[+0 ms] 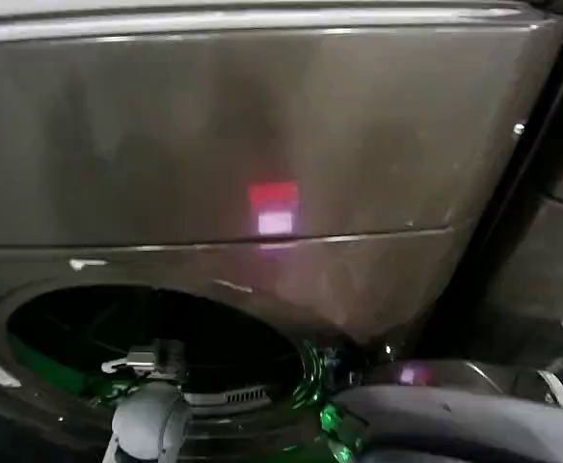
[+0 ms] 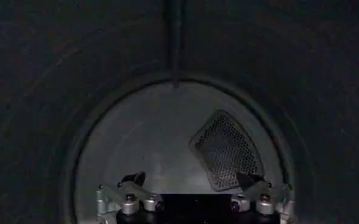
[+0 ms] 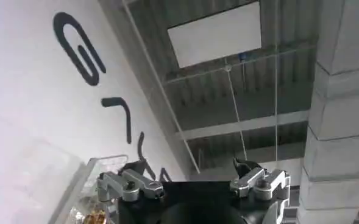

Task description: Grasp the clothes from the dryer.

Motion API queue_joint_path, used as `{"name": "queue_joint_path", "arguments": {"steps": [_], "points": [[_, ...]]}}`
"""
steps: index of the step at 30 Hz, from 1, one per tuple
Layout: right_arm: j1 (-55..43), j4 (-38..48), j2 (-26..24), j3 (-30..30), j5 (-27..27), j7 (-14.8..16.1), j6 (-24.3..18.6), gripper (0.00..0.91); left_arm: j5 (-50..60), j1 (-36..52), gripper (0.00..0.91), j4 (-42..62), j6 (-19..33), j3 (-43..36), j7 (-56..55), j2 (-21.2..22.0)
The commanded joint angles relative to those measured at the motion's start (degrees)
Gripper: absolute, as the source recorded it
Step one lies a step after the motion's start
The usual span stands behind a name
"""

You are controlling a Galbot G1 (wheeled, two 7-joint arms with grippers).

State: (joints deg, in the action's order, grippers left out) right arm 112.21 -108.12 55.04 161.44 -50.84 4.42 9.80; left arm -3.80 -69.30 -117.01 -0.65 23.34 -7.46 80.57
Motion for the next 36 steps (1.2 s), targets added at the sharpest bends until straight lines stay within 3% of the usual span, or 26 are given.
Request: {"name": "queue_joint_path", "arguments": {"steps": [1,5,15,20,23,28,36], "points": [[0.3,-0.1,0.0,0.4,0.3,-0.2,0.3,0.907,-2.4,11.8,0.907,12.9,-1.0,0.3,0.5,0.3],[0.1,-0.3,0.1,0.4,0.2,-0.2,0.3,0.907,-5.2,18.0,0.907,18.1,-3.3,-0.5,2.3,0.2],[0.0,-0.7,0.1,0.3,-0.4,-0.1,0.3,0.907,-3.0,33.7,0.907,38.1,-2.3,-2.3,4.6,1.2],[-0.2,-0.5,0.0,0.3,-0.5,0.0,0.2,0.907,0.0,40.5,0.907,46.2,-3.9,-4.3,11.8,0.3],[-0.6,-0.8,-0.1,-0.1,-0.6,0.1,0.2,0.907,5.3,44.7,0.907,52.5,-4.4,-5.9,15.2,-0.3],[-0.4,-0.9,-0.3,-0.1,-0.6,0.1,0.1,0.907,16.0,48.0,0.907,56.3,-10.7,-8.6,28.3,-0.8],[-0.1,-1.1,0.0,0.1,-0.5,0.1,0.0,0.907,33.0,55.1,0.907,65.4,-5.5,-15.6,45.9,-1.7]]}}
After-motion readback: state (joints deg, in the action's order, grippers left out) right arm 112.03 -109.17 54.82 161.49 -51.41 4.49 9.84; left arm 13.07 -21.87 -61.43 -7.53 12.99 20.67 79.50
